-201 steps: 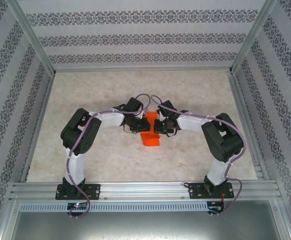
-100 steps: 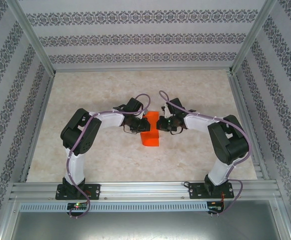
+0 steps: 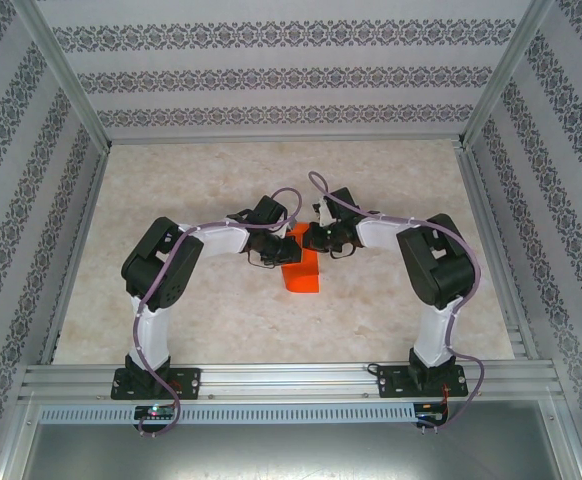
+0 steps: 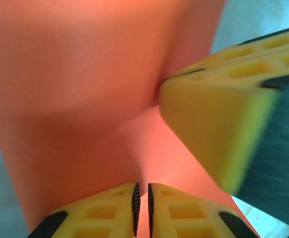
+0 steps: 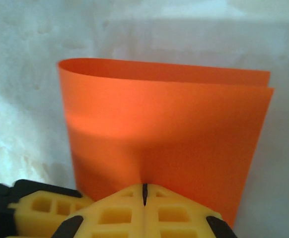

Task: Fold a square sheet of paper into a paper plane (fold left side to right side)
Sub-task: Hold the square sheet of paper at the center of the table, then first fold the square sheet of paper in half at the center of the table.

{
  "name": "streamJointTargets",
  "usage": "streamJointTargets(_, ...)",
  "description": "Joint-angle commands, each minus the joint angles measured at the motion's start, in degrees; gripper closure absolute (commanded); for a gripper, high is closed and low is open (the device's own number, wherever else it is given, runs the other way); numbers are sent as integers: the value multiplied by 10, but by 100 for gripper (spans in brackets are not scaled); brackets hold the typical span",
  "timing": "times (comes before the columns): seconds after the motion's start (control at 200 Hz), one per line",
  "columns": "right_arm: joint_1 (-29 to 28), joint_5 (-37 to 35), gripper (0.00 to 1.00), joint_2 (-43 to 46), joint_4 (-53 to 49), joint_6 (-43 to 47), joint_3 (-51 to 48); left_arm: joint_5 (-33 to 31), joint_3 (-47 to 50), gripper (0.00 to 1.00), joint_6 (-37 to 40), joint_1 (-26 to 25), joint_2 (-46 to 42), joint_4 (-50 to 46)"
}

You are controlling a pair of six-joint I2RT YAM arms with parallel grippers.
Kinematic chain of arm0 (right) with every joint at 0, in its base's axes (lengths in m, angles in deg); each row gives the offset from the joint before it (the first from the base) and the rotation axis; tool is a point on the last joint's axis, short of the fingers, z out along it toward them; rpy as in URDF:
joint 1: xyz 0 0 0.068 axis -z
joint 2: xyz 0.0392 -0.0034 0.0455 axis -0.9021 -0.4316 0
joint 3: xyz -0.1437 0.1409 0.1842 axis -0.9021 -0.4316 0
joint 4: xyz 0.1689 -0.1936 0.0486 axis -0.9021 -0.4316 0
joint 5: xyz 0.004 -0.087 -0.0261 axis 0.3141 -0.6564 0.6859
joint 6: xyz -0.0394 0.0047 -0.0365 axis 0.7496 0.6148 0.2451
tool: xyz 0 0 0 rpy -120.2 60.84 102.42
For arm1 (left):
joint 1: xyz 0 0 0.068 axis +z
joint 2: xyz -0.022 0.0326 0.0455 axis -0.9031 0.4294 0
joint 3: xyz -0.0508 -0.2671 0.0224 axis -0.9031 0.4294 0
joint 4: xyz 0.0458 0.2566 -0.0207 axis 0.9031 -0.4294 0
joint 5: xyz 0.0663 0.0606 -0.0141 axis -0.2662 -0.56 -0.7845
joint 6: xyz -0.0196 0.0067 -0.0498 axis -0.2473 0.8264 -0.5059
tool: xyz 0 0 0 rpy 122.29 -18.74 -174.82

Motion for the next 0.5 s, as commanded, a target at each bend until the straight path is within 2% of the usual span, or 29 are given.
streamJointTargets(0.0,-1,-2,97,-26,-27,-3,18,-17,10,81,1,-13,-1,-23)
streamJointTargets(0.2,-2,-27,97,-45,-59,-10,16,-4,8,77,11,-13,-32,-24)
streamJointTargets(0.385,-2,-28,98,-46,-62,-13,11,2,13,77,15,-13,-31,-22)
streamJointTargets(0.495,-3,-29,98,-45,-66,-13,12,0,26,81,10,-13,-24,-11)
